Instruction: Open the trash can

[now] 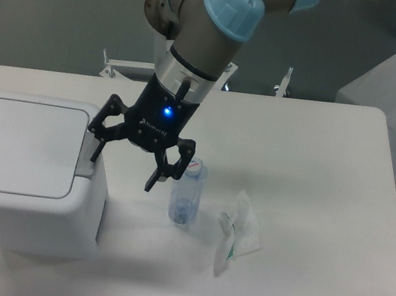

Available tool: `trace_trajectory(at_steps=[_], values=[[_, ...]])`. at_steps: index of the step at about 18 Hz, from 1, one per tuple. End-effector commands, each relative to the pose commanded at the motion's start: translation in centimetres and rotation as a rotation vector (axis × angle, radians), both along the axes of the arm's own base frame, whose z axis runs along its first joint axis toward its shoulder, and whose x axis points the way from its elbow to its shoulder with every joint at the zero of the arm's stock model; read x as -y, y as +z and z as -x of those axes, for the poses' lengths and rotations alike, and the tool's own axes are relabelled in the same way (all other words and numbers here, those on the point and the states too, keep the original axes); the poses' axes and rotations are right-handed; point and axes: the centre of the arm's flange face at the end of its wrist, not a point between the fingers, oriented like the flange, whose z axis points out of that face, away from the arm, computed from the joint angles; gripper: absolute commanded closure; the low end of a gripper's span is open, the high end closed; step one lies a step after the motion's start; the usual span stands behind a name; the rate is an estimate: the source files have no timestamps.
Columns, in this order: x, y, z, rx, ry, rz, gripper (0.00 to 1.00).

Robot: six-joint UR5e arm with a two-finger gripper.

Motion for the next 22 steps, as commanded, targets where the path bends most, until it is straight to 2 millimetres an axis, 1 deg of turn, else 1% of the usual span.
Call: trace_trajectory(at_steps=[12, 15, 17, 19, 22], values=[[0.0, -0.3, 0.0, 0.004, 0.002, 0.003, 0.0], [-0.1, 0.3, 0.1, -0.006, 0.001, -0.006, 0.0], [-0.2, 1.4, 0.3, -0.023, 0.002, -0.021, 0.0], [0.1, 2.6, 1.4, -0.042, 0.016, -0.037, 0.0], [1.5, 4.0, 4.2, -0.071, 0.06, -0.057, 0.0]])
